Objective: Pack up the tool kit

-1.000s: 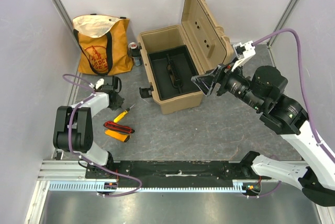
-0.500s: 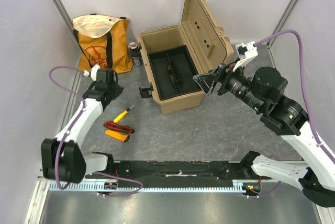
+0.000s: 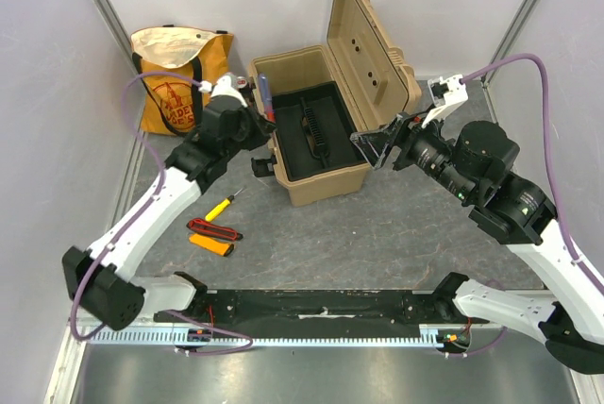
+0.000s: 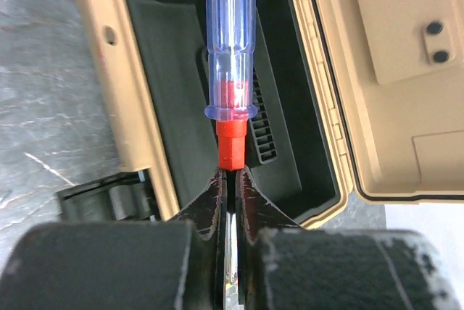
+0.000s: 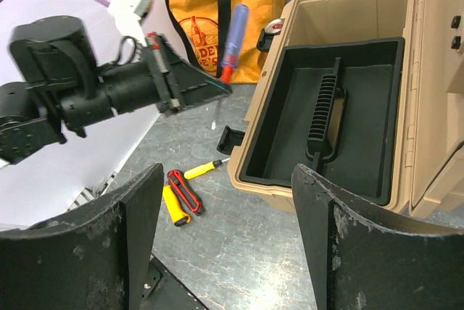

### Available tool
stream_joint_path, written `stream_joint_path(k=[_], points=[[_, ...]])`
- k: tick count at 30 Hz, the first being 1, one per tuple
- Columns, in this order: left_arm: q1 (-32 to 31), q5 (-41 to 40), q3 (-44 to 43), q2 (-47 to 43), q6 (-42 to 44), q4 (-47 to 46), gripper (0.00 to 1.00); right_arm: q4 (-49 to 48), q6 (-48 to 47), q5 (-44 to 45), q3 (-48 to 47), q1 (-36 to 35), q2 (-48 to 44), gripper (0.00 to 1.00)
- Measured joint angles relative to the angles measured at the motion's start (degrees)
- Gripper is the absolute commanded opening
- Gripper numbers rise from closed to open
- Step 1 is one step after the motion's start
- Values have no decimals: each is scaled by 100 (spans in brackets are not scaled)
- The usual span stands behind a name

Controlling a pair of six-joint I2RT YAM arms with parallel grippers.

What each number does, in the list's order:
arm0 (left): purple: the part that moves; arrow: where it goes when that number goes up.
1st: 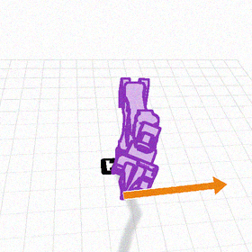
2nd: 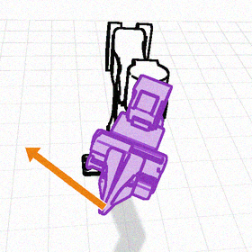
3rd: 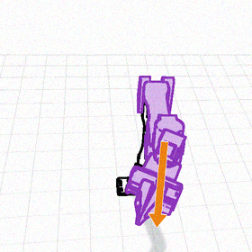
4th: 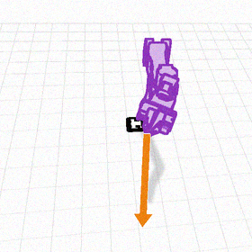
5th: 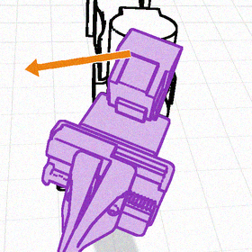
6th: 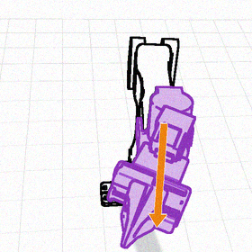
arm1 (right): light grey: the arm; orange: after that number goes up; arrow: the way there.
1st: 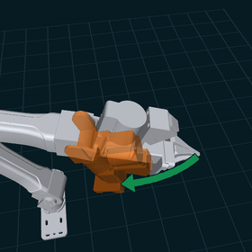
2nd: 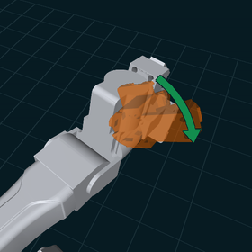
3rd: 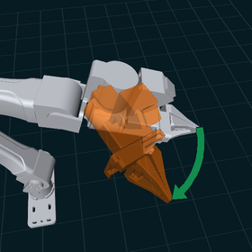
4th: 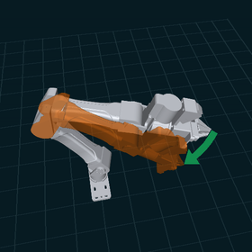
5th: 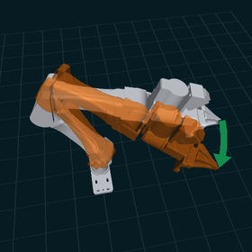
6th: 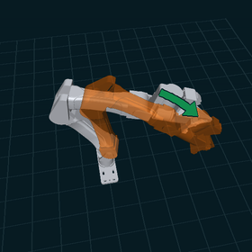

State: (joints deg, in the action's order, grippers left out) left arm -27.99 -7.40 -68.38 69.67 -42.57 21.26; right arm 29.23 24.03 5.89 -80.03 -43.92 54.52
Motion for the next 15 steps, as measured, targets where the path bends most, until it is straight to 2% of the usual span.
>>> stream_joint_path(k=[8,15], points=[[-695,39,-564,1480,-11,-24,2,0,0,111,90,-2,-68,79],[-852,-417,-629,1875,-282,116,2,2,-2,243,136,-2,-195,79]])
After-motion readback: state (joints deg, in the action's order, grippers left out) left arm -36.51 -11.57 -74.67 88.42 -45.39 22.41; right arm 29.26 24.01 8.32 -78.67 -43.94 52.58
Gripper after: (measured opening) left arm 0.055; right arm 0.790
